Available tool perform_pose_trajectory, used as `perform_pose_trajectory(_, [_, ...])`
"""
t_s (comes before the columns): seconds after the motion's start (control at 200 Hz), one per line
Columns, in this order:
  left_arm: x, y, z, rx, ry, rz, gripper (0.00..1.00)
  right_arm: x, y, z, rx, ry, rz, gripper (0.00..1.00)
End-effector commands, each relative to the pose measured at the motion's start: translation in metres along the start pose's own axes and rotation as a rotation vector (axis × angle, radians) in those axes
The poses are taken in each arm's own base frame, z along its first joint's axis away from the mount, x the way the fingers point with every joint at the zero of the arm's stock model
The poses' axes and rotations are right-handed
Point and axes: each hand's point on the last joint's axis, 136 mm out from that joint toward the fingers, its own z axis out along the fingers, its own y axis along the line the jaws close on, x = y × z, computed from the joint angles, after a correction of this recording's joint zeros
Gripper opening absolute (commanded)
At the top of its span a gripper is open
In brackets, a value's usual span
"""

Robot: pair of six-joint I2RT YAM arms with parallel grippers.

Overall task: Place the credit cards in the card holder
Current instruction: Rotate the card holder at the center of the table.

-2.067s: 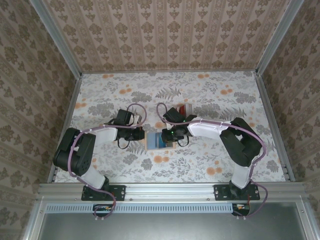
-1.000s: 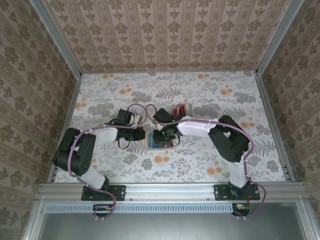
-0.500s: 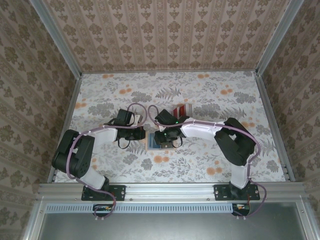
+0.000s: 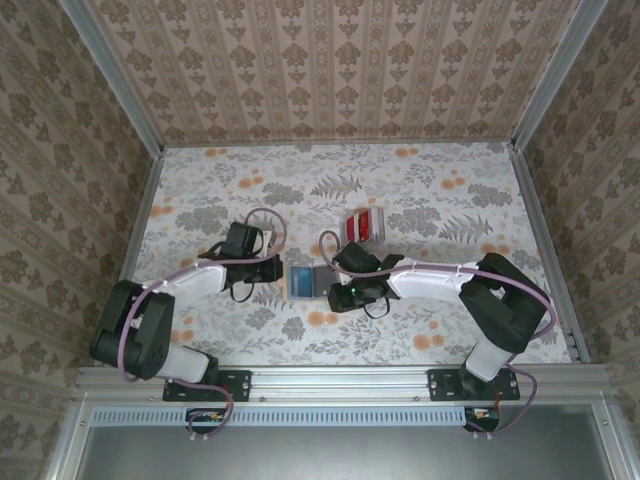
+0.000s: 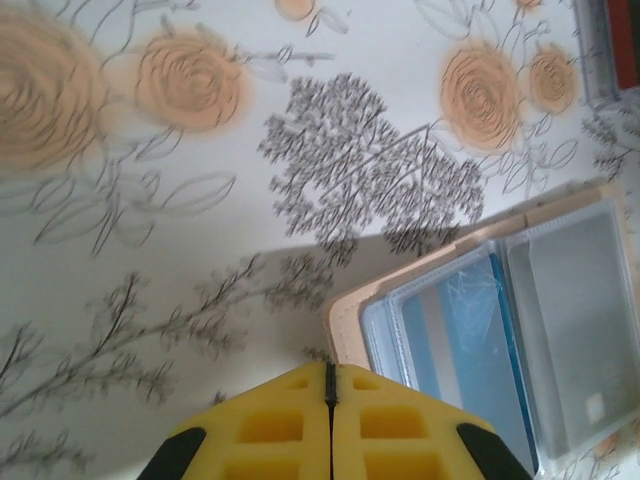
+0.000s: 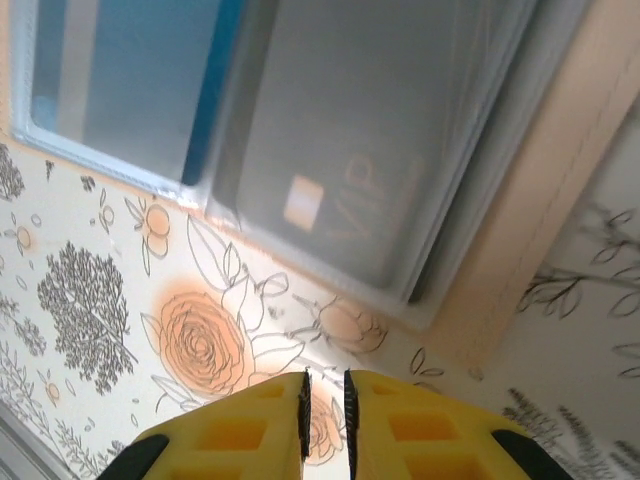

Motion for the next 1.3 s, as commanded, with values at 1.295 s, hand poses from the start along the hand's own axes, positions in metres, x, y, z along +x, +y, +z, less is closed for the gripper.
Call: perform_pose_trajectory(1.295, [0.077, -0.084, 0.028, 0.060, 0.028, 0.002, 0.18, -0.152, 0.014, 0.035, -0.018, 0.020, -0.048, 0.22])
